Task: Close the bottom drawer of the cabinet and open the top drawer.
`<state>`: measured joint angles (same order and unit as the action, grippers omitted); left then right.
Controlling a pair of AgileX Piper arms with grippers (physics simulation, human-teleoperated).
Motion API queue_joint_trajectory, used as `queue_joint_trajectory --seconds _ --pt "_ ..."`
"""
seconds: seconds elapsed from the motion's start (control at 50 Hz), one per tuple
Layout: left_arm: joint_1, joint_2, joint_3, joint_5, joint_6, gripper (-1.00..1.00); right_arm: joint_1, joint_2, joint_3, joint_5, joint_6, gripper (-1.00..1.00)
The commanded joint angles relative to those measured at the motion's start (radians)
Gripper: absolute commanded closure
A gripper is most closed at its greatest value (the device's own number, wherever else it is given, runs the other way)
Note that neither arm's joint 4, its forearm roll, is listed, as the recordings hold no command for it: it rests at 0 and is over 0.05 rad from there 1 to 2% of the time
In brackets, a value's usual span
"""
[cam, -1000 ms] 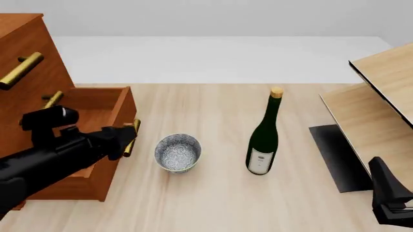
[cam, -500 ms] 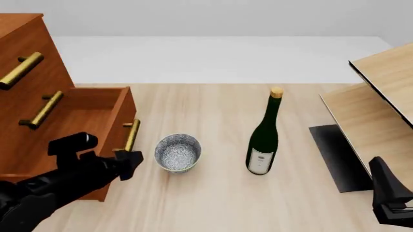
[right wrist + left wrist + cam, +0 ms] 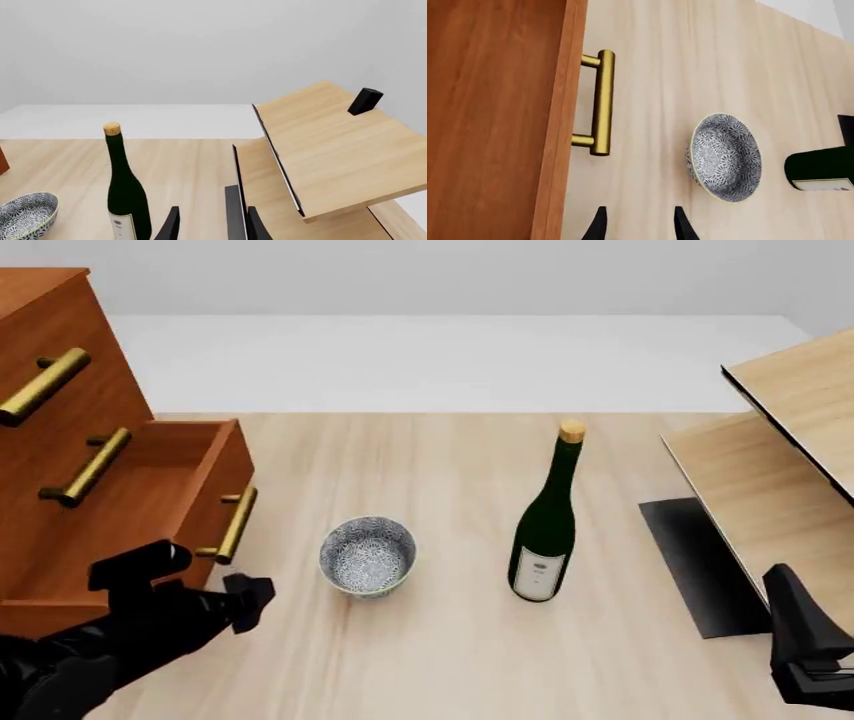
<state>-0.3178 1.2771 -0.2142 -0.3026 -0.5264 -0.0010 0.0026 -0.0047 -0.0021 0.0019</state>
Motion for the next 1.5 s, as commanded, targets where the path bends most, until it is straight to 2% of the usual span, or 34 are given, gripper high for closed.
queue_joint_trajectory --seconds 0.02,0.38,0.84,1.36,1.5 --pt "0.099 0.006 0.023 0.009 0.066 -1.0 0.0 0.0 0.0 0.0 0.0 -1.0" --pt "0.272 -0.069 0.041 0.054 0.187 -1.0 0.003 0.0 0.0 0.0 0.0 -1.0" --pt "0.401 -0.118 0.047 0.079 0.258 -1.0 0.005 -0.002 0.001 0.0 -0.001 -1.0" --pt "0.58 -0.106 0.071 0.02 0.387 -1.0 0.004 -0.002 0.002 -0.001 0.0 -1.0" --pt "0.622 -0.126 0.045 0.048 0.422 -1.0 0.004 -0.001 0.001 0.0 -0.001 -1.0"
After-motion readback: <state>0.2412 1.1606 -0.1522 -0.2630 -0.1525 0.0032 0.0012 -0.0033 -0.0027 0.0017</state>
